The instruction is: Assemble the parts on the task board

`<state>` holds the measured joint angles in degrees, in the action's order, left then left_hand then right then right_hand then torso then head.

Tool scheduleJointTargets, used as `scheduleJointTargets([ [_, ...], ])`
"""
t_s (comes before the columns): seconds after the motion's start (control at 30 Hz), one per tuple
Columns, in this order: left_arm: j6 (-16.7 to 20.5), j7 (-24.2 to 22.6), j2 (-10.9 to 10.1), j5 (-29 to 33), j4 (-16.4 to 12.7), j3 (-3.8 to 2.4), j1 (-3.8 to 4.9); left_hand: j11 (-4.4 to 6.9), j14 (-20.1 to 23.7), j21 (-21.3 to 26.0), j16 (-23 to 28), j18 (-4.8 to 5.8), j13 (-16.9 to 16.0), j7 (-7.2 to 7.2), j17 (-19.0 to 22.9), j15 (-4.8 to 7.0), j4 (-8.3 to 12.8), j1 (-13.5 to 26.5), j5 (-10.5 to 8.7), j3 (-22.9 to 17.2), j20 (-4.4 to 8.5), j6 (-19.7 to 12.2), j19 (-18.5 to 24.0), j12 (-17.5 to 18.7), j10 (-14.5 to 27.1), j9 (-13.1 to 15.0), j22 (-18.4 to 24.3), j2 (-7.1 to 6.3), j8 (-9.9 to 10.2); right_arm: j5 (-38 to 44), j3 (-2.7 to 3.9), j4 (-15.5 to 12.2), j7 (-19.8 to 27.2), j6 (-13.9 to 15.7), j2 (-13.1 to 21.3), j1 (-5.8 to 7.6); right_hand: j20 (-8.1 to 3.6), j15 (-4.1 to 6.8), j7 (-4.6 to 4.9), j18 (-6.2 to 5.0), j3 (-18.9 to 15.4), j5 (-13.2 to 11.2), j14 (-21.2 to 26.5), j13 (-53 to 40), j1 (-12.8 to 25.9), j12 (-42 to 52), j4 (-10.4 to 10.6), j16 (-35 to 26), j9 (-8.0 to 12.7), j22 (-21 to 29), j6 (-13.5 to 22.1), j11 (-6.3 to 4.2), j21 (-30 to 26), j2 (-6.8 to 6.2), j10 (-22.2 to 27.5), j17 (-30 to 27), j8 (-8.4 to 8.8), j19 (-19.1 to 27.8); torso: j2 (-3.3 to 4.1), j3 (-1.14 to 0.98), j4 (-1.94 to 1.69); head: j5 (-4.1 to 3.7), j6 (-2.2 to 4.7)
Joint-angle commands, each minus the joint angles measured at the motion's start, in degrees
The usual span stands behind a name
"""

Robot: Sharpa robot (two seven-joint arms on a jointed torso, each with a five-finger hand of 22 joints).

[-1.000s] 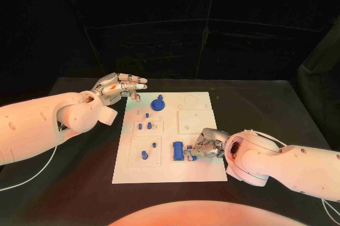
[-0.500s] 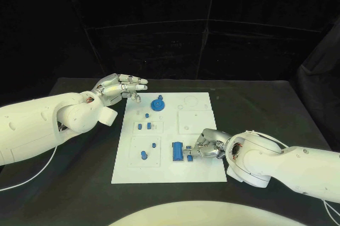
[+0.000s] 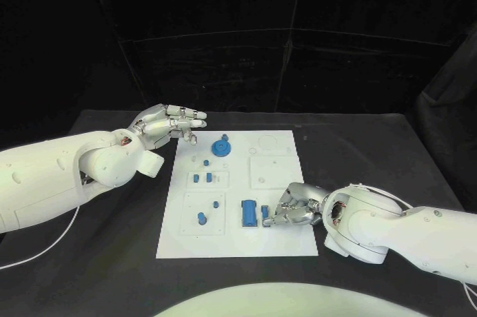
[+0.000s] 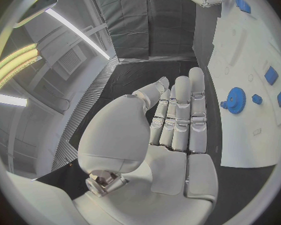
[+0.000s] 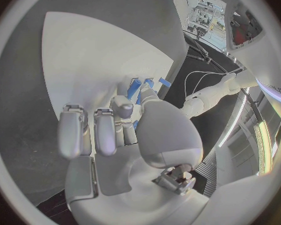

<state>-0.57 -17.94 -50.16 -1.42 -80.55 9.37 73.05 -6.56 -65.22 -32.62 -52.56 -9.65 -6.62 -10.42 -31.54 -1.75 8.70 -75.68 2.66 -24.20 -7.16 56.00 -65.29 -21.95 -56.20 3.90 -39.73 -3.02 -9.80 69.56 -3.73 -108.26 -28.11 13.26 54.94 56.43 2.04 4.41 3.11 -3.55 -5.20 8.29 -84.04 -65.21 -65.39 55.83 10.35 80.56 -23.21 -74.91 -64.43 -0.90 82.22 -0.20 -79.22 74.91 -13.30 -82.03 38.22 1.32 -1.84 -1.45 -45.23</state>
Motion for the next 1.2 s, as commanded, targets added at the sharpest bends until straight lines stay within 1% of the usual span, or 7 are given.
scheduleJointTargets([
  [0.03, -0.7, -0.1, 0.0, 0.2, 0.0, -0.04, 0.08, -0.04, 0.4, 0.3, 0.0, -0.73, 0.0, -0.10, 0.0, 0.18, 0.0, 0.2, 0.16, 0.2, 0.17, -0.4, 0.4, -0.3, 0.6, 0.0, 0.1, 0.35, -0.3, 0.3, 0.00, -0.4, 3.0, -1.9, 0.1, 0.05, 0.23, -0.10, 0.31, 0.79, -1.0, -0.6, -3.3, -0.1, 0.3, -0.3, 0.3, -0.3, -0.1, -4.8, 0.2, 0.13, 0.0, 0.34, 0.1, 1.7, 0.20, -0.1, 0.02, -0.01, 0.02, -0.04, 0.13],
  [0.17, -0.7, 0.0, 0.0, 0.2, 0.0, -0.04, 0.08, -0.04, 0.4, 0.3, 0.0, -0.73, 0.0, -0.10, 0.0, 0.18, 0.0, 0.2, 0.16, 0.2, 0.17, -0.4, 0.4, -0.3, 0.6, 0.0, 0.1, 0.35, -0.3, 0.2, 0.00, -0.4, 3.6, -1.3, 0.2, 0.05, 0.29, -0.14, 0.31, 0.77, -2.7, -1.5, -3.3, -0.1, 2.0, -0.4, 1.7, -0.4, -0.3, -4.8, 0.2, 0.16, -0.1, 1.28, 0.1, 1.6, 0.22, 0.0, -0.01, 0.01, -0.08, -0.23, 0.32],
  [0.37, -0.7, 0.0, 0.0, 0.2, 0.2, -0.04, 0.08, -0.04, 0.4, 0.3, 0.0, -0.74, 0.0, -0.10, 0.1, 0.17, 0.1, 0.2, 0.16, 0.2, 0.17, -0.4, 0.5, -0.3, 0.6, 0.0, 0.1, 0.40, -0.3, 0.1, 0.00, -0.3, 3.4, -1.6, 0.2, 0.05, 0.31, -0.14, 0.30, 0.77, -3.4, -1.6, -3.4, -0.3, 2.5, -0.3, 2.3, -0.4, -0.4, -4.8, 0.2, 0.16, -0.1, 1.86, 0.1, 1.7, 0.22, 0.0, -0.01, 0.02, -0.01, -0.23, 0.35],
  [0.6, -0.8, 0.0, 0.2, 0.2, 0.2, -0.04, 0.08, -0.04, 0.4, 0.3, 0.0, -0.74, 0.0, -0.10, 0.1, 0.17, 0.1, 0.2, 0.16, 0.2, 0.17, -0.4, 0.5, -0.3, 0.6, 0.0, 0.1, 0.40, -0.3, 1.1, 0.00, 0.7, 1.4, -2.4, -0.4, 0.06, 0.24, -0.06, 0.22, 0.79, -3.1, -0.8, -3.4, -0.4, -0.9, -0.3, 0.5, -0.4, -0.6, -4.9, 0.2, 0.06, -0.1, 3.82, 0.0, 1.8, 0.22, -0.1, 0.03, 0.05, -0.04, -0.33, 0.31],
  [0.77, -0.7, 0.0, 0.1, 0.2, 0.1, -0.04, 0.08, -0.04, 0.4, 0.3, 0.0, -0.74, 0.0, -0.10, 0.1, 0.17, 0.1, 0.2, 0.16, 0.2, 0.17, -0.4, 0.5, -0.3, 0.6, 0.0, 0.1, 0.40, -0.3, 2.4, 0.00, 1.4, 0.5, -3.6, -1.2, 0.06, 0.19, -0.02, 0.22, 0.78, -2.8, -1.4, -3.4, -0.5, -4.7, -0.4, -2.4, -0.4, -0.7, -4.9, 0.2, 0.02, -0.1, 3.86, 0.0, 1.7, 0.28, -0.1, 0.07, 0.04, -0.13, -0.23, 0.06],
  [0.83, -0.7, 0.0, 0.1, 0.2, 0.1, -0.04, 0.08, -0.04, 0.4, 0.3, 0.0, -0.74, 0.0, -0.10, 0.1, 0.17, 0.1, 0.2, 0.16, 0.2, 0.17, -0.4, 0.5, -0.3, 0.6, 0.0, 0.1, 0.40, -0.3, 2.6, 0.00, 1.7, 0.1, -3.5, -1.5, 0.06, 0.18, 0.00, 0.21, 0.77, -2.7, -2.8, -3.4, -0.4, -5.8, -0.6, -3.3, -0.4, -0.7, -4.9, 0.2, 0.00, -0.2, 4.10, 0.1, 1.7, 0.30, -0.1, 0.01, 0.04, -0.08, -0.17, 0.01],
  [1.2, -0.7, 0.0, 0.2, 0.2, 0.2, -0.04, 0.08, -0.04, 0.4, 0.3, 0.0, -0.74, 0.0, -0.10, 0.1, 0.17, 0.1, 0.2, 0.16, 0.2, 0.17, -0.4, 0.5, -0.3, 0.6, 0.0, 0.1, 0.40, -0.3, 3.8, 0.00, 2.7, -1.1, 0.0, -2.5, 0.06, 0.18, -0.03, 0.25, 0.80, -2.8, -3.0, -3.4, -0.6, -5.7, -0.4, -3.5, -0.4, -0.7, -5.0, 0.1, 0.03, -0.1, 4.82, -0.1, 1.8, 0.32, -0.1, 0.01, 0.01, -0.09, -0.20, -0.16],
])
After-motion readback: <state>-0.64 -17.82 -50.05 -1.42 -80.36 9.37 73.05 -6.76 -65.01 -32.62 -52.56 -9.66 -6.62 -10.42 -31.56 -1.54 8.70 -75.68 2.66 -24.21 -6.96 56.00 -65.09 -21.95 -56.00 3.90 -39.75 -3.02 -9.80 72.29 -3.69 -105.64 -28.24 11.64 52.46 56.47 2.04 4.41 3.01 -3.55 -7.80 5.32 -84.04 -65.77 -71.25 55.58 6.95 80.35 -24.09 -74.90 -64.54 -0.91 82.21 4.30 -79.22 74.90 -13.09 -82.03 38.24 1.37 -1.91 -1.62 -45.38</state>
